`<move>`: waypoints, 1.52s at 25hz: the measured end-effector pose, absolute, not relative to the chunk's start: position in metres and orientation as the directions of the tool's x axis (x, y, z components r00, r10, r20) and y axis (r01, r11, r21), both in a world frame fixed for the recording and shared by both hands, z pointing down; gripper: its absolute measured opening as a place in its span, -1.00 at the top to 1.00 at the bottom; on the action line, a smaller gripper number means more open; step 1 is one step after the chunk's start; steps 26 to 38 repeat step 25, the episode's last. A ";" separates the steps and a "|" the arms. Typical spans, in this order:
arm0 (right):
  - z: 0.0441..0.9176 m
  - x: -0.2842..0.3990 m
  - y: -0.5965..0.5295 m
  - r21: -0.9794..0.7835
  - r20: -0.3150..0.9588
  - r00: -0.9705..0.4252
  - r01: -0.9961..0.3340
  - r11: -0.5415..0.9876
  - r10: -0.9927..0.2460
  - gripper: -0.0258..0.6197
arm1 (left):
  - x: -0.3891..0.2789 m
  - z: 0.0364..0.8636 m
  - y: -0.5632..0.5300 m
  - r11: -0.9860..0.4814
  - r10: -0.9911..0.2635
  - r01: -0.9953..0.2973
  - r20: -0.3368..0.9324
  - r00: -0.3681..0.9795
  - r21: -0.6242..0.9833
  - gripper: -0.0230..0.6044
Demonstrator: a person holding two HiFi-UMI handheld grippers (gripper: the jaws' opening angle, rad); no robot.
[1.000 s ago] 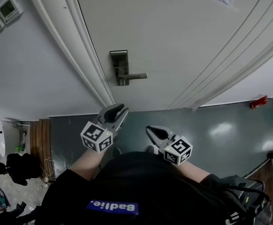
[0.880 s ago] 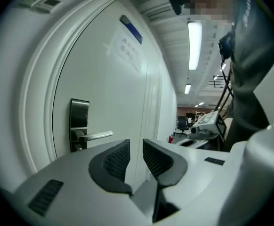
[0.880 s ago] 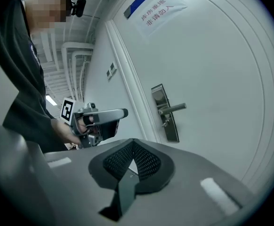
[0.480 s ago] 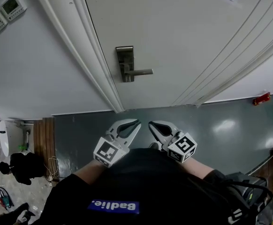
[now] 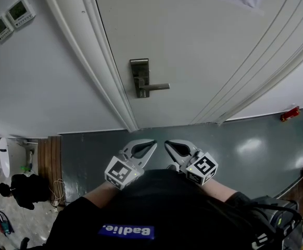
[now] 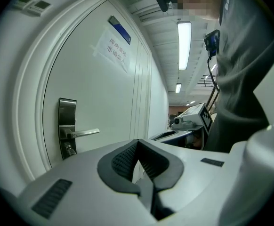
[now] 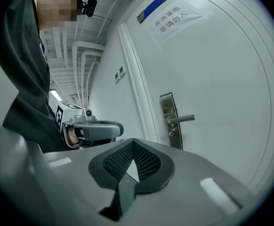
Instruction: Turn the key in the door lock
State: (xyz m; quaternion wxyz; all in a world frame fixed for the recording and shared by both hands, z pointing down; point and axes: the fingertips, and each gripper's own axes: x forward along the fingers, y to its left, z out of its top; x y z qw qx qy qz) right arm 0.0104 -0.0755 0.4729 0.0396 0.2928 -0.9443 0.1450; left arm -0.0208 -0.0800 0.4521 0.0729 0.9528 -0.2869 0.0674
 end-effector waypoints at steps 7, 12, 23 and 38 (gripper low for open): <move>0.472 0.010 -0.074 -0.256 0.161 -0.828 -0.560 0.788 -0.537 0.92 | -0.020 0.453 -0.079 -0.824 -0.538 -0.558 0.174 0.825 0.102 0.91; 0.472 0.010 -0.076 -0.256 0.163 -0.828 -0.560 0.788 -0.536 0.92 | -0.021 0.454 -0.081 -0.819 -0.544 -0.565 0.177 0.820 0.104 0.91; 0.474 0.011 -0.077 -0.253 0.170 -0.827 -0.563 0.787 -0.536 0.92 | -0.022 0.455 -0.082 -0.811 -0.555 -0.575 0.174 0.814 0.105 0.91; 0.474 0.010 -0.077 -0.259 0.171 -0.827 -0.563 0.785 -0.536 0.92 | -0.023 0.455 -0.083 -0.809 -0.558 -0.579 0.173 0.812 0.105 0.91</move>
